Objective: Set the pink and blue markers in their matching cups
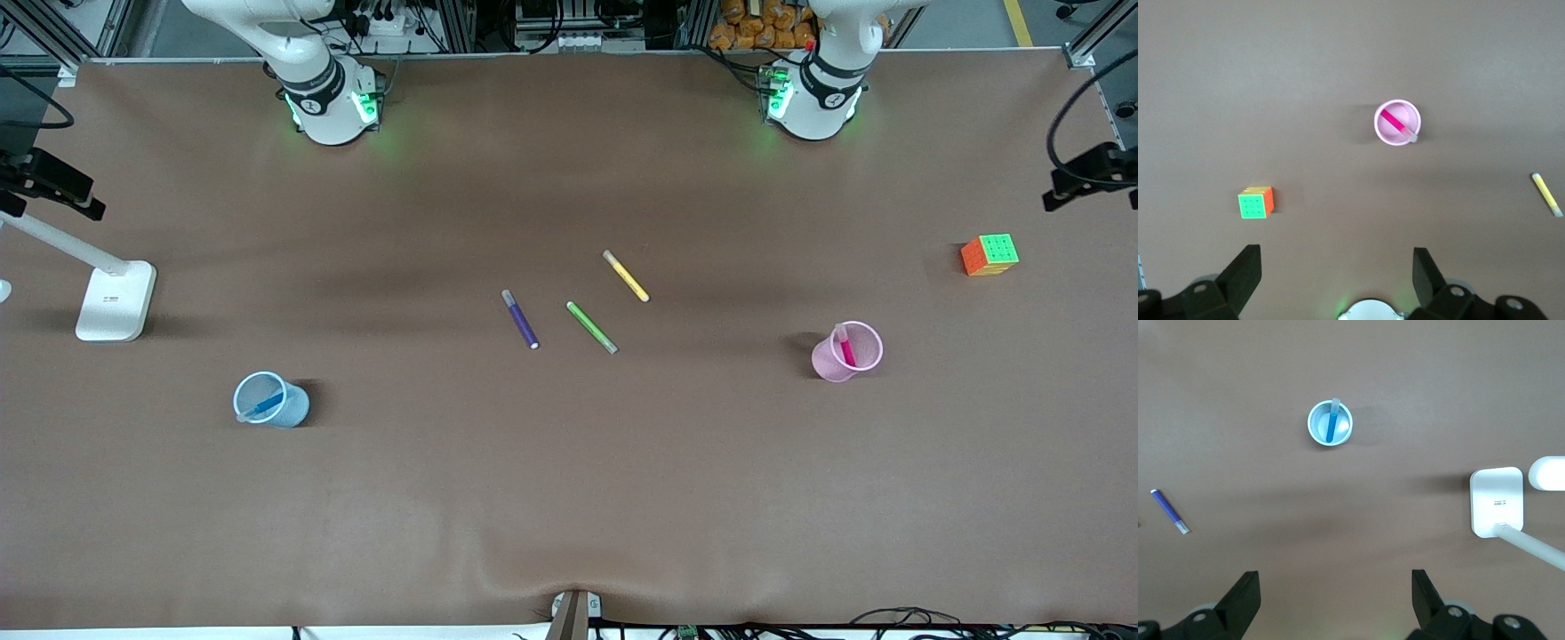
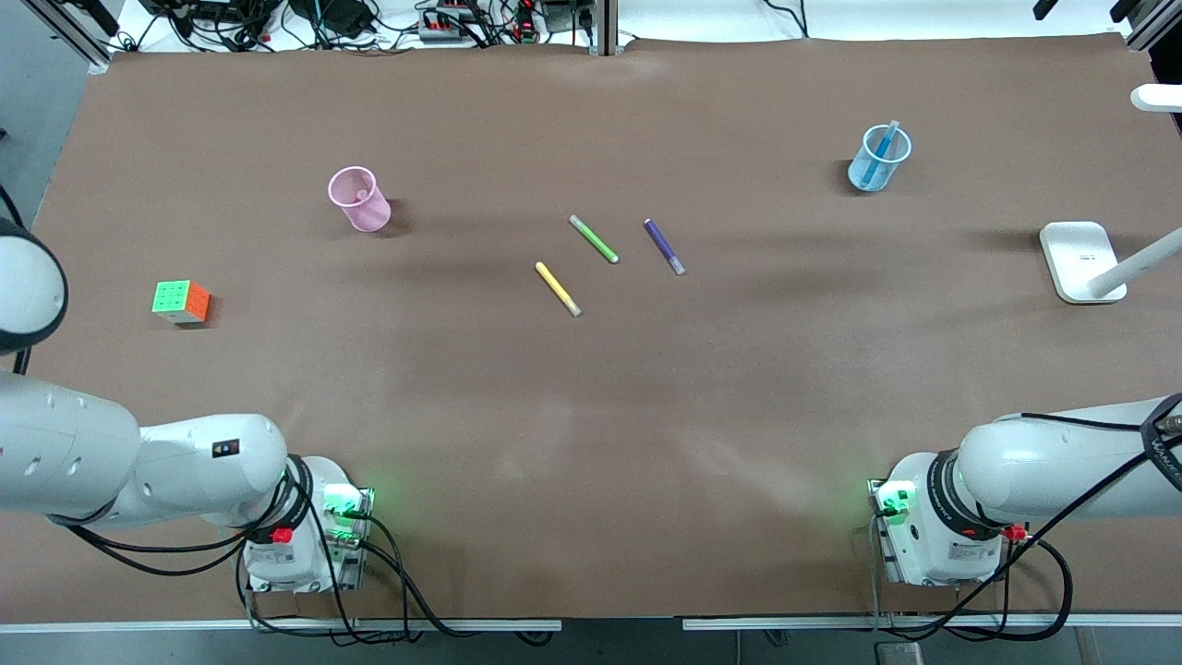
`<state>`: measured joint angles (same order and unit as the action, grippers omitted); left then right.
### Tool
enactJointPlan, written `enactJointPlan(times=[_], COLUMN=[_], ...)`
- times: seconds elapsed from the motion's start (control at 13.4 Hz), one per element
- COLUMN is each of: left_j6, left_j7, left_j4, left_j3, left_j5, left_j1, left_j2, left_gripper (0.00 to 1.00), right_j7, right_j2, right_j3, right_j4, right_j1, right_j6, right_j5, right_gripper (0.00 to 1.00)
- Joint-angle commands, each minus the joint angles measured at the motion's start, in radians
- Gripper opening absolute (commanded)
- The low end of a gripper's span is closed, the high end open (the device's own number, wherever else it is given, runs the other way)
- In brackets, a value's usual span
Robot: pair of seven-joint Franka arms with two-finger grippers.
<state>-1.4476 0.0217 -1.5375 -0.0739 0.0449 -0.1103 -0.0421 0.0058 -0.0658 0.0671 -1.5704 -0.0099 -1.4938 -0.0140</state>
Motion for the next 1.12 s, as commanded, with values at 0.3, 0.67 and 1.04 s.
enactJointPlan(times=[0.3, 0.67, 1.04], left_j6=[-0.076, -0.068, -0.066], left_j7=[-0.140, -0.115, -0.112], left_j4=[-0.222, -0.196, -0.154], left_j3=[0.063, 0.063, 0.062], left_j5=[-0.008, -0.010, -0.011], left_j1=[0.159, 0.152, 0.152], left_j2=[-0.186, -0.165, -0.133], left_gripper=[1.00, 1.00, 1.00], right_j7=[-0.050, -0.049, -0.050], right_j2=[-0.008, -0.008, -0.008], right_j3=[-0.009, -0.009, -0.006], right_j4=[0.004, 0.003, -0.003], right_j1=[-0.012, -0.012, -0.018], right_j6=[0.012, 0.018, 0.024], right_j5=[-0.006, -0.009, -0.009], right_gripper=[1.00, 1.00, 1.00])
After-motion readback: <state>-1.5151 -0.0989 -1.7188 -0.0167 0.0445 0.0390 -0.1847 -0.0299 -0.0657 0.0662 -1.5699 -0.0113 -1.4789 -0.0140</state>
